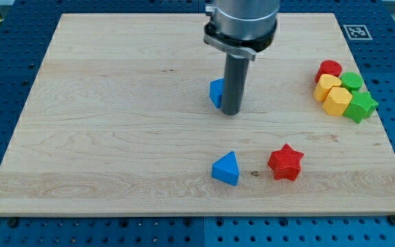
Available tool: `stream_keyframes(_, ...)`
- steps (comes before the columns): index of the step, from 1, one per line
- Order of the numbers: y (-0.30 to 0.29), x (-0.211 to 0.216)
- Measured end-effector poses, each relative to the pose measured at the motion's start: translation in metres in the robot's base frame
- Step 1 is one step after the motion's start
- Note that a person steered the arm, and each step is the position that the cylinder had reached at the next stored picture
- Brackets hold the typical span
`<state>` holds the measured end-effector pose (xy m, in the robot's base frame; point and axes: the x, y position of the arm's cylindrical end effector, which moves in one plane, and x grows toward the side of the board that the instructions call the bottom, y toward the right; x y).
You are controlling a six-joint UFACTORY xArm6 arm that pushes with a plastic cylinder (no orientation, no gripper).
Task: Move the arm to the top of the blue triangle
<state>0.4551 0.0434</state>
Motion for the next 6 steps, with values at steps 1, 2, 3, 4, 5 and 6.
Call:
stream_keyframes(1,-0.003,0.000)
stream_keyframes(2,-0.009,0.001)
stream_keyframes(3,-0.009,0.008)
stream_keyframes(4,-0.009,0.034)
stream_keyframes(5,-0.009,0.034)
stream_keyframes(6,-0.009,0.042)
